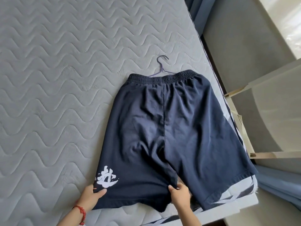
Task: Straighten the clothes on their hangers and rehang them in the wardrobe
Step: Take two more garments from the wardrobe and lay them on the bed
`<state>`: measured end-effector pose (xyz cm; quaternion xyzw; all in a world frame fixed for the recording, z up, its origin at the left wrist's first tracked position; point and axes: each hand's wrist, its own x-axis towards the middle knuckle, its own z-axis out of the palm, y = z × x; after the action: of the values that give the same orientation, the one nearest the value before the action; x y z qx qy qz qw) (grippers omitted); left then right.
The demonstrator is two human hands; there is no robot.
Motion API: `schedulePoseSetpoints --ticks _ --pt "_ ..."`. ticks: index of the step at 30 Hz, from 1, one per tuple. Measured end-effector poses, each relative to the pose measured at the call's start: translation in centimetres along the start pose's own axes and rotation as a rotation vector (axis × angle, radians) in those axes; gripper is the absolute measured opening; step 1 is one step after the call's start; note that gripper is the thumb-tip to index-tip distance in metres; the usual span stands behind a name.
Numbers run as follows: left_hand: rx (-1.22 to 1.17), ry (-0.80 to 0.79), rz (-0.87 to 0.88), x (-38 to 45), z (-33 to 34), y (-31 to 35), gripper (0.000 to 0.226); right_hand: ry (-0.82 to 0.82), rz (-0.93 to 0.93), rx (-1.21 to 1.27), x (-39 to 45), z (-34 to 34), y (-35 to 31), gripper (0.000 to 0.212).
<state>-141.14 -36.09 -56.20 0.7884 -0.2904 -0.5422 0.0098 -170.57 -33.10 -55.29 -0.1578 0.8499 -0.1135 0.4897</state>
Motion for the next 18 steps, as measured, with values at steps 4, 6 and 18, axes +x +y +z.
schedulePoseSetpoints --ticks 4,6,18 --pt "-0.047 0.047 -0.051 -1.2 2.2 -1.6 0.035 -0.004 -0.002 -0.090 -0.7 -1.6 2.4 0.017" --pt "-0.091 0.129 -0.071 -1.6 3.0 -2.3 0.035 -0.041 0.063 -0.028 -0.6 -2.1 4.1 0.027" --pt "-0.364 0.232 -0.247 -2.6 4.0 -2.3 0.021 0.393 0.306 0.803 3.8 -10.2 5.4 0.044"
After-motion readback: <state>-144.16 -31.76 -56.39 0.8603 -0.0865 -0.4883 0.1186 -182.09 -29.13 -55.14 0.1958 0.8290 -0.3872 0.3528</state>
